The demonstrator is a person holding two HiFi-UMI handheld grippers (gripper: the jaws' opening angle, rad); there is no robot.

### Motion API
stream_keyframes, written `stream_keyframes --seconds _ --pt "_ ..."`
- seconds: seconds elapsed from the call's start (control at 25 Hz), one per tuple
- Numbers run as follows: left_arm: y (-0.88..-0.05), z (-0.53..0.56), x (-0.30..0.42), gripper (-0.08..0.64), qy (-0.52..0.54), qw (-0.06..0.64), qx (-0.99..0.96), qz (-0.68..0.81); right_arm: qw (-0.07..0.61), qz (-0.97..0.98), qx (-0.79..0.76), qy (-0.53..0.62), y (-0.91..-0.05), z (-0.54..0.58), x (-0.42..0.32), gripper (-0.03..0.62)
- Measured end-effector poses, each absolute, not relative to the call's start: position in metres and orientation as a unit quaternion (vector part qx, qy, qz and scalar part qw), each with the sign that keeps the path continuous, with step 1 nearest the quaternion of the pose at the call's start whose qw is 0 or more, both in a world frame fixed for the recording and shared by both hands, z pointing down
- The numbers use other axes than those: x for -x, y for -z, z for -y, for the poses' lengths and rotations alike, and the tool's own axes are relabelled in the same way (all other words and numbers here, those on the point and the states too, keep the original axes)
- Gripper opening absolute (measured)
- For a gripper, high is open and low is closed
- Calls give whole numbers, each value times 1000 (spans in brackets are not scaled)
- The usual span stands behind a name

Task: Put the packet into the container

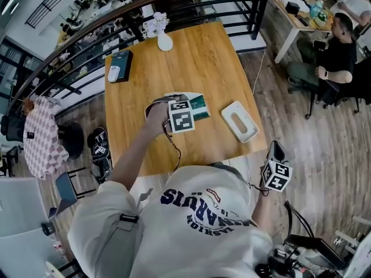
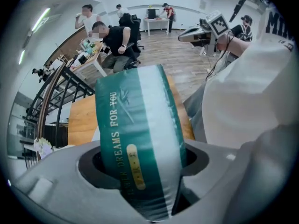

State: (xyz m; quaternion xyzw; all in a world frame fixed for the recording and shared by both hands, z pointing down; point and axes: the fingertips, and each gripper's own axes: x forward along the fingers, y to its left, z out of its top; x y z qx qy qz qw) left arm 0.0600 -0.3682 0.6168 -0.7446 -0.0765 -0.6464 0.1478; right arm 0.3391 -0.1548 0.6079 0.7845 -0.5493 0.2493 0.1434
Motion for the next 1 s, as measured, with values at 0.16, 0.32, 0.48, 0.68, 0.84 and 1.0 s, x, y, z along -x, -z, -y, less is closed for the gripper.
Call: stream_keyframes --seconds 0.16,0.32,0.48,0.68,0.84,1.0 --pt "-627 358 -90 314 644 197 729 121 128 529 -798 -258 -609 132 -345 9" --pt "-634 341 -130 314 626 253 714 187 122 492 -819 -269 -612 98 -354 8" --pt "-642 322 -172 314 598 322 689 254 110 450 -840 -281 -615 60 -363 9" --pt "-650 288 -219 314 549 395 656 333 97 400 -863 -294 -615 7 -364 8" --pt "-666 265 -251 314 510 450 618 394 93 363 -878 -298 -614 -26 -368 9" --pt "-681 249 -269 314 471 487 582 449 89 334 -887 -305 -615 -53 -373 9"
